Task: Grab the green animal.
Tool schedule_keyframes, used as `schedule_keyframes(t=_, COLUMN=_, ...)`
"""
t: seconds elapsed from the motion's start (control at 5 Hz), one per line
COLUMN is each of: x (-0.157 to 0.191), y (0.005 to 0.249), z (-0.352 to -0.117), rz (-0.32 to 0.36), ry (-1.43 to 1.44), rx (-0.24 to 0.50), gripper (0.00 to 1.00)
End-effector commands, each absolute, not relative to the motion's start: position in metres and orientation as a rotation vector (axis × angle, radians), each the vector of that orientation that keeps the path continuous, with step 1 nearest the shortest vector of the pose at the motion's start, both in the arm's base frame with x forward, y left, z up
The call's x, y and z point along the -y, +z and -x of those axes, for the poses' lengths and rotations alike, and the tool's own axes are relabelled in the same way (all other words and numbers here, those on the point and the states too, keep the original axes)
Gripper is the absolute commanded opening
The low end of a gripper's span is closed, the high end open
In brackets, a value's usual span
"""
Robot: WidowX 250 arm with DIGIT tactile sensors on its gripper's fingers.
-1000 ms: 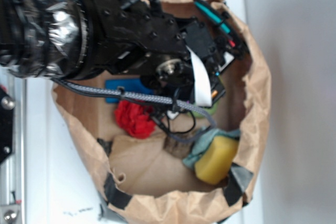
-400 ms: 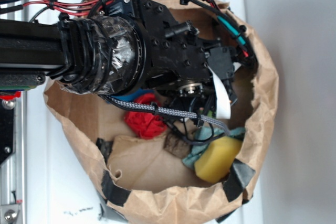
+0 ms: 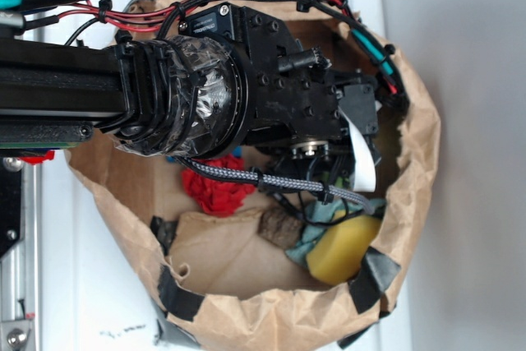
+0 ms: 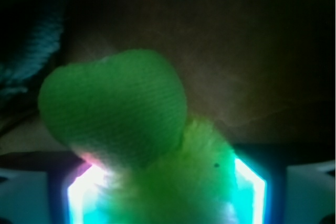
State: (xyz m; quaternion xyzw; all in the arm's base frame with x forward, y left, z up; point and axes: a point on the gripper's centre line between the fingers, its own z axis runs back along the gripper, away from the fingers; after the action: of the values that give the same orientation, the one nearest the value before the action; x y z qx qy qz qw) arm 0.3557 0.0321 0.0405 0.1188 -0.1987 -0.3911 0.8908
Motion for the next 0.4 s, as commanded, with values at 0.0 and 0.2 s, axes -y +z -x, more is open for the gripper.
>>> schedule_keyframes(t=0.0, x=-0.034, y=0.063, z=-0.363, rz=-0.251, ry=-0.658, rx=0.394, gripper=0.0)
schedule_keyframes(t=0.2, x=-0.05, y=0.087, z=-0.351, rz=-0.126, ry=-0.525, rx=0.347, gripper=0.0)
